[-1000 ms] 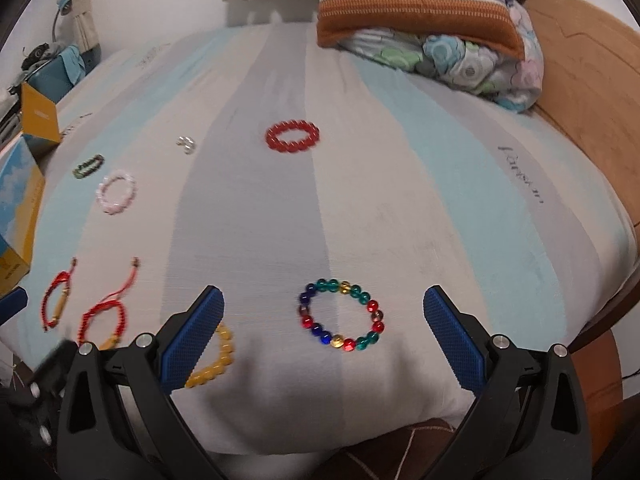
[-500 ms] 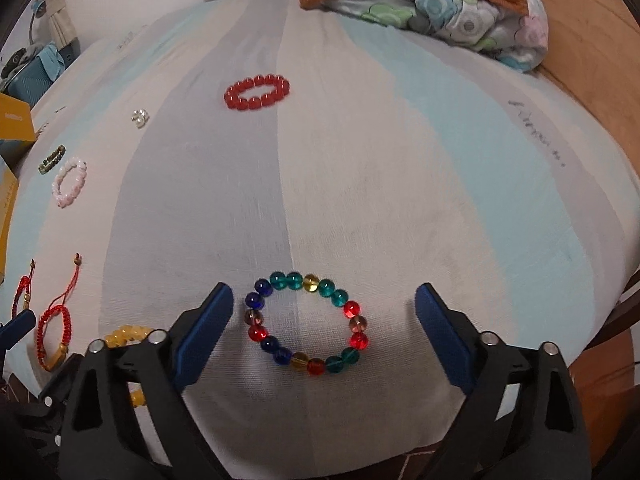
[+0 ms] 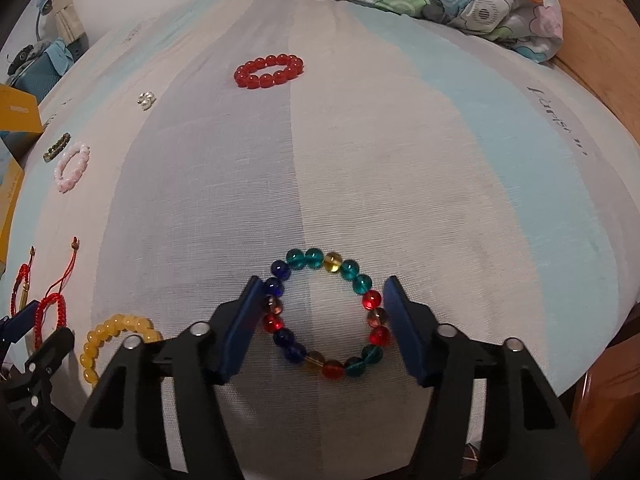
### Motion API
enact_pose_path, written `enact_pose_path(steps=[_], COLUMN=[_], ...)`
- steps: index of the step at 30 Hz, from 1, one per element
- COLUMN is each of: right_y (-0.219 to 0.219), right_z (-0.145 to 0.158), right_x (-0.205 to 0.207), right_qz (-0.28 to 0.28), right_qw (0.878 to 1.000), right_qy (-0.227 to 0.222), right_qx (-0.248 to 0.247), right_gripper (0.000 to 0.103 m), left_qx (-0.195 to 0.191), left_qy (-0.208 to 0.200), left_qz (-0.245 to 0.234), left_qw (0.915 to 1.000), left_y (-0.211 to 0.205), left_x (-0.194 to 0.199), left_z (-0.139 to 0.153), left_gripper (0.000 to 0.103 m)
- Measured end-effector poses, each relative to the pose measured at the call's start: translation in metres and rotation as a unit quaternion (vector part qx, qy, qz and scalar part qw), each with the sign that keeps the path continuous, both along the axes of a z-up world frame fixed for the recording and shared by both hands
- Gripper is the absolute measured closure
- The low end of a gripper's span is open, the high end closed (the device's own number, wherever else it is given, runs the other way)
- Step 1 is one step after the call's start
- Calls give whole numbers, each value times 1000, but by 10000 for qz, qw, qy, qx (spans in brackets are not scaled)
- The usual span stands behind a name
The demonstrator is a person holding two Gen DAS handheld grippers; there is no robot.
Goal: Organize jewelry
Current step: 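Grasp the multicolour bead bracelet with the right tool while the left tool grasps a red cord bracelet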
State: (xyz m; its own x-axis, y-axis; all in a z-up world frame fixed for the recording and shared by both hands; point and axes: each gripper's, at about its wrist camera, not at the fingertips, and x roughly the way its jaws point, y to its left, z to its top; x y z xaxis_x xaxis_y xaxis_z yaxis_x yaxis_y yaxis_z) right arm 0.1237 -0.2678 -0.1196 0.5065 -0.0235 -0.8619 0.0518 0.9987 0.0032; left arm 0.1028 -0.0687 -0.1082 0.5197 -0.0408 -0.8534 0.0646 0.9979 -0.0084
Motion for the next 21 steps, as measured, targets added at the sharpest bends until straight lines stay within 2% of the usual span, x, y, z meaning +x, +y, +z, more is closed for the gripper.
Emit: enact_pose_path(steps=[5,8,11,12,21], right_y=[1,1,0,-1,-7], right_z=[1,1,1,2,11], right_x=[-1,-3,-3,-4,-9], right_qz=[28,17,-2,-20,-149], right_qw=[10000,10000,10000,10000,9995], right_qy=[-33,-47,-60,-62,-192], right_qx=[23,32,53,65,180], right_gripper=[64,72,82,85,86], left_qx=[151,217,201,149,-11], left_qy=[71,118,167,202,278], left_qz=[-17,-6,25,15,-72], left_qw=[9999,9997,9997,9997,9996], left_y=[-1,0,4,5,7], left_x=[0,0,0,1,-1], left_z=[-1,0,1,2,11], left_gripper=[51,60,80,91,92])
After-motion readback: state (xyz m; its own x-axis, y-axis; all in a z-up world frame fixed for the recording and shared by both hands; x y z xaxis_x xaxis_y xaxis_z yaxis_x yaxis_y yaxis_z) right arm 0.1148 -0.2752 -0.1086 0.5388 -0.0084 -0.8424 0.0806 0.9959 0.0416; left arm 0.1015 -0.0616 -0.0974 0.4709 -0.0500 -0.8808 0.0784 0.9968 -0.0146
